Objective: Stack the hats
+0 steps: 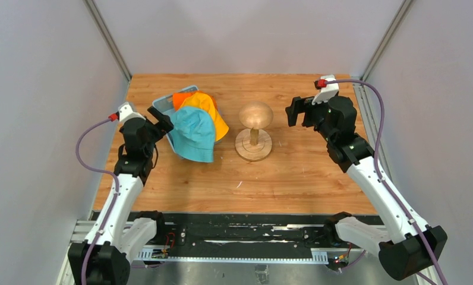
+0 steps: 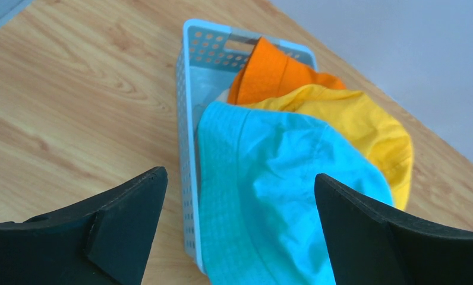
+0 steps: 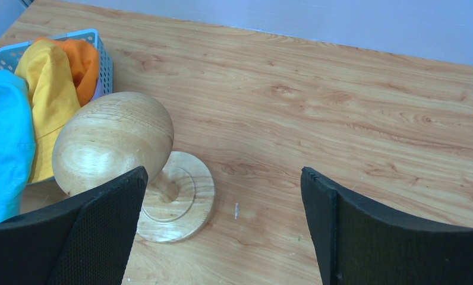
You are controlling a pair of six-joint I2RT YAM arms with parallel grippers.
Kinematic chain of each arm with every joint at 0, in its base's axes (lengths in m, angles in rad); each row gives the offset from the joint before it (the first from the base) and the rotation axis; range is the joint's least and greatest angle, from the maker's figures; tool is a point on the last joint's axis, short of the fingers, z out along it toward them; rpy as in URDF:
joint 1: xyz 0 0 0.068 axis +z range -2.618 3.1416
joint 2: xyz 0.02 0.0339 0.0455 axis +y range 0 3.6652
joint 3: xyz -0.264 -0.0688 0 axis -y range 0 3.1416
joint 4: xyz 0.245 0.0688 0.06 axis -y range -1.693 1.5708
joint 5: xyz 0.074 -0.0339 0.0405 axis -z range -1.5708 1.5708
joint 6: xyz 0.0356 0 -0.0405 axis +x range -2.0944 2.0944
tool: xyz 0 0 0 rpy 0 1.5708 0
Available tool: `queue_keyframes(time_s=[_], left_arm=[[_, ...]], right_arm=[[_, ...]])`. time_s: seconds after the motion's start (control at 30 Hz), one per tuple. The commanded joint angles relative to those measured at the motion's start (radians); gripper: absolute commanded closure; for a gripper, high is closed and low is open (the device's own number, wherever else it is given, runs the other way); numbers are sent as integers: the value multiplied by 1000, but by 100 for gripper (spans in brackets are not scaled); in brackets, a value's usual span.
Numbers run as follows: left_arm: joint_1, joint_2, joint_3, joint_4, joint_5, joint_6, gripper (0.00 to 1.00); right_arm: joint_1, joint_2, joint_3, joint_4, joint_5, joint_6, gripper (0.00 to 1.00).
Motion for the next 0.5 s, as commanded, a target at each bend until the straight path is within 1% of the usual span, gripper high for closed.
queue_keyframes(time_s=[0.0, 0.13, 0.23, 0.47], left_arm=[[6, 44, 5, -62, -66, -20, 3], [6, 70, -18, -56, -105, -41, 12], [7, 103, -27, -41, -101, -53, 20], [6, 241, -15, -22, -51, -70, 30]], right_arm=[[14, -14, 1, -2, 6, 11, 1], [14, -15, -3, -1, 9, 10, 1], [13, -15, -7, -1, 11, 9, 1], [13, -12, -17, 2, 15, 8, 1]])
